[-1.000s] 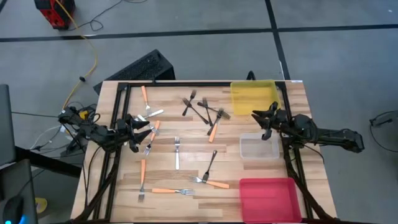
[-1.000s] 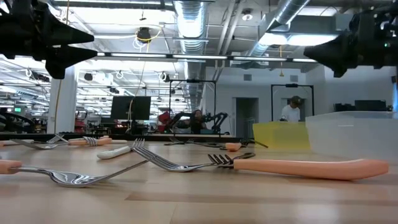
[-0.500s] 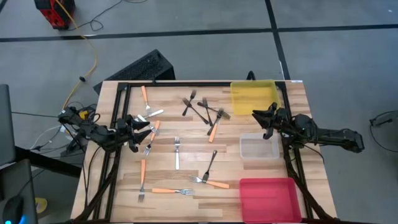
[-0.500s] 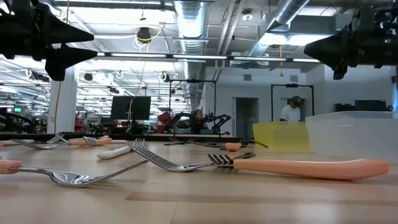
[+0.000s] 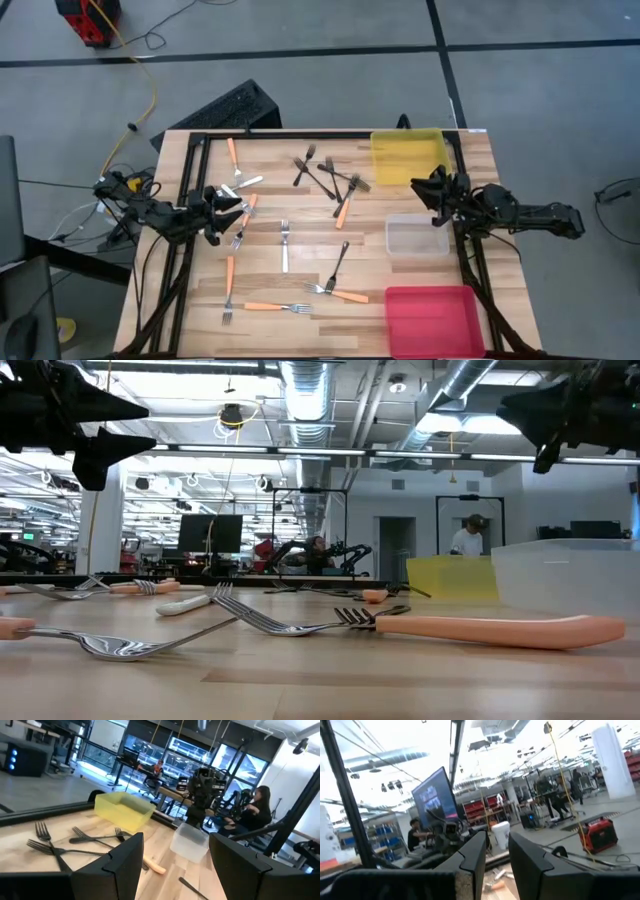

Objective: Sort silverware by color (type)
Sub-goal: Put the black fork into the red bin

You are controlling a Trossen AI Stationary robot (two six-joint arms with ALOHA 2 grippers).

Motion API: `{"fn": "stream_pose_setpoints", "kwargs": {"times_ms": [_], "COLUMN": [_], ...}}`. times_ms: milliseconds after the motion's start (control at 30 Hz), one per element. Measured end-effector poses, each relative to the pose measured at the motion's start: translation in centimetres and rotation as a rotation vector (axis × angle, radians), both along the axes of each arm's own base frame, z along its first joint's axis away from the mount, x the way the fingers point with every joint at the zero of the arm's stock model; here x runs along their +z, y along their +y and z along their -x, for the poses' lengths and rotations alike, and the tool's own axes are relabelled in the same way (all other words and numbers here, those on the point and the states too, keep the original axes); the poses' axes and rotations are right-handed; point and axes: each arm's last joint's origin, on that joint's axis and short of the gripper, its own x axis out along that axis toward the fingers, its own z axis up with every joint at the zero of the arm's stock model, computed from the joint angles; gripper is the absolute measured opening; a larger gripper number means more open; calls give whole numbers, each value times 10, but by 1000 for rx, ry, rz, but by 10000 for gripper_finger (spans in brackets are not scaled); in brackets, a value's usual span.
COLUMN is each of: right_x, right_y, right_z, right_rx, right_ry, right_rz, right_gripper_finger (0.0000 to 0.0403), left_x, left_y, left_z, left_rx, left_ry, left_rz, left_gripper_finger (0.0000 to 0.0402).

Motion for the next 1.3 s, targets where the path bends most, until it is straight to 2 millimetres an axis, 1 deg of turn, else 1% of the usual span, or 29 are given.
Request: {"fn": "stream_pose_setpoints", "kwargs": {"times_ms": [167, 200, 267, 333, 467, 633, 700, 767, 900, 1067, 1133, 1233, 1300], "right_x": [2, 3, 6, 11, 22, 39, 47, 55, 72, 96, 104, 108, 104], "right_y": [-2, -2, -3, -3, -4, -4, -4, -4, -6, -10, -11, -14, -15], "right_z": [1, 2, 3, 4, 8, 11, 9, 6, -9, -37, -49, -69, -81], "right_rx": [-61, -83, -114, -134, -184, -206, -207, -206, -234, -318, -351, -395, -414], "right_ry": [-18, -16, -16, -27, -40, -17, 10, 38, 129, 239, 273, 363, 432], "right_rz": [-13, -9, 1, 6, 34, 80, 81, 82, 102, 124, 122, 160, 182], "right_gripper_finger": [113, 116, 126, 141, 185, 246, 259, 264, 265, 265, 265, 265, 265], "left_x": [3, 5, 17, 29, 44, 54, 60, 65, 75, 85, 85, 84, 83], "left_y": [0, 1, 2, 4, 7, 10, 12, 13, 16, 19, 20, 20, 21], "left_z": [1, 1, 3, 7, 12, 17, 20, 23, 30, 35, 36, 36, 37], "left_rx": [-1, -4, -12, -10, 2, 21, 9, -16, -37, -36, -33, -17, -5], "left_ry": [-7, -6, -42, -69, -54, -11, -5, 9, 25, 24, 39, 49, 64], "left_rz": [15, 26, 49, 55, 14, 0, 25, 40, 45, 44, 38, 33, 26], "left_gripper_finger": [212, 212, 212, 212, 217, 244, 255, 264, 268, 268, 268, 268, 268]}}
